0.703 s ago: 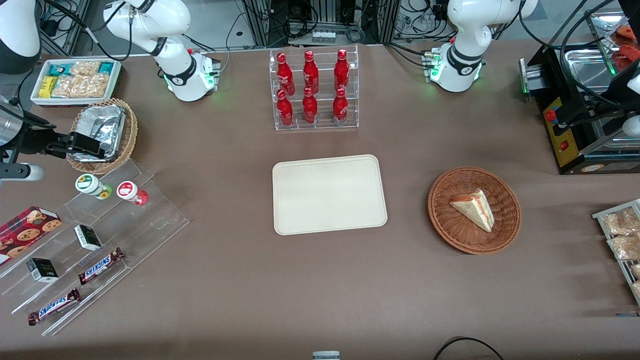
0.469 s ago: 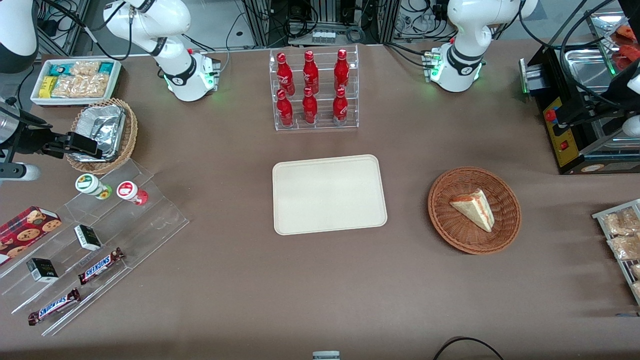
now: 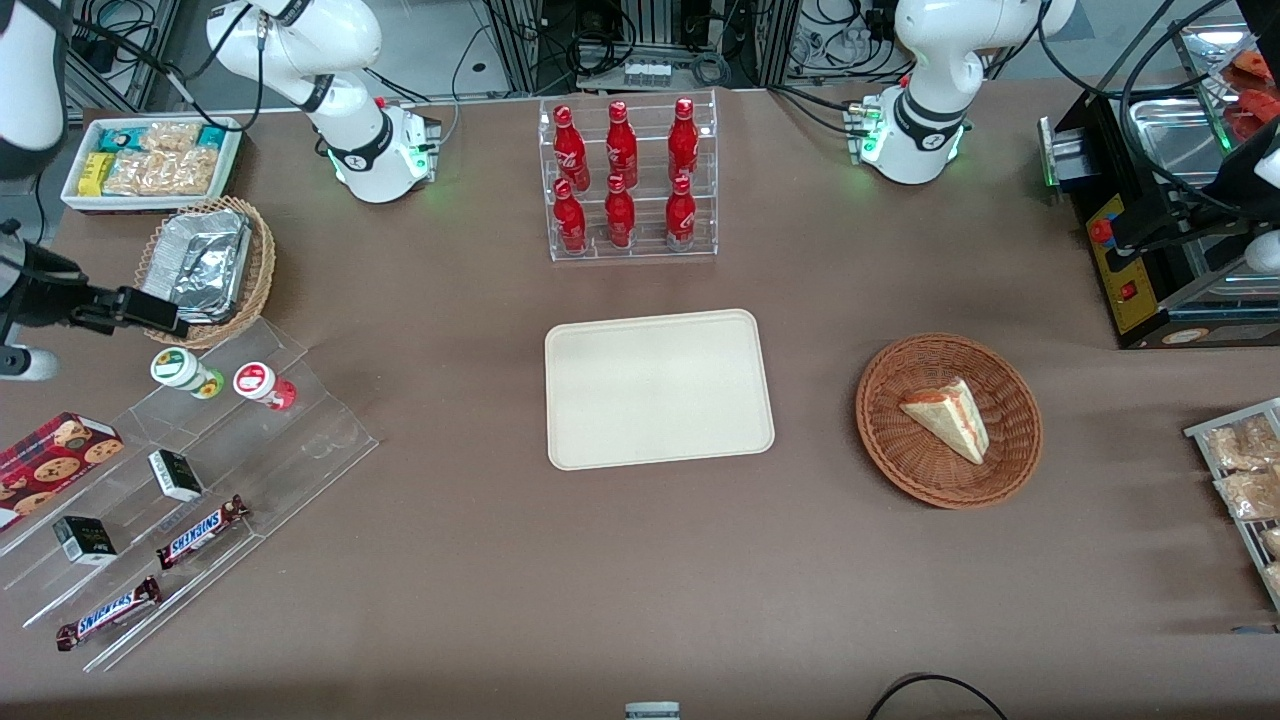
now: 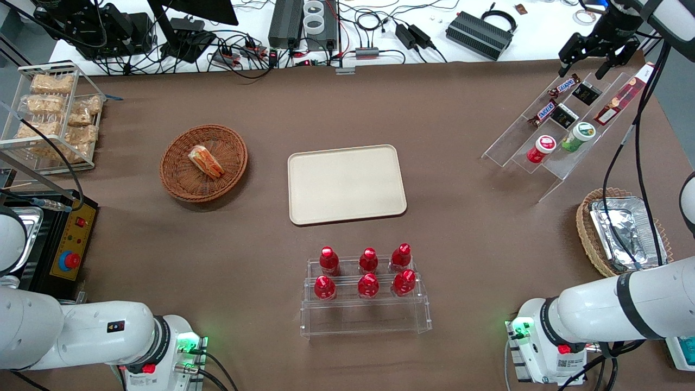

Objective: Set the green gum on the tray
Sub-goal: 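Move the right gripper toward the green gum jar on the acrylic rack, then lower the open right gripper around the green gum jar and close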

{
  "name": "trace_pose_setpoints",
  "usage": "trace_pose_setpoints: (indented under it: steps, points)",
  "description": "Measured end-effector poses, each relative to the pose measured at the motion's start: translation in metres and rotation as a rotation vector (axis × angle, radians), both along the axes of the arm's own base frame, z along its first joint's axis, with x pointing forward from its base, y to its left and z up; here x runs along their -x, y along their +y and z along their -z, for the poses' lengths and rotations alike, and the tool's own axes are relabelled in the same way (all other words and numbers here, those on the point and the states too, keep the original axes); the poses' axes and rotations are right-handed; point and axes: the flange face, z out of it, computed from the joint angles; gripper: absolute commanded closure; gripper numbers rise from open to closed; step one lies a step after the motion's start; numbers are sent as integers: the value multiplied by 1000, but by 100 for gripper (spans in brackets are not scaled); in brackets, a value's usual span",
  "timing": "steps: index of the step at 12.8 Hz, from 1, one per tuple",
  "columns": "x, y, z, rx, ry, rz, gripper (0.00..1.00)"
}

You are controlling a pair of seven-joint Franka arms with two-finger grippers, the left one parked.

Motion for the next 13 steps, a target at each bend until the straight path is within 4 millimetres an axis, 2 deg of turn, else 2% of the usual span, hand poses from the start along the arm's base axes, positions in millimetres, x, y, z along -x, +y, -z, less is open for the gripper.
trace_pose_setpoints:
  steps: [3, 6, 10, 13]
  points:
    - [7, -40, 50, -14, -32, -181, 0]
    - [26, -58, 88, -11, -115, -417, 0]
    - [43, -70, 104, 10, -171, -610, 0]
    - [49, -77, 120, 24, -180, -659, 0]
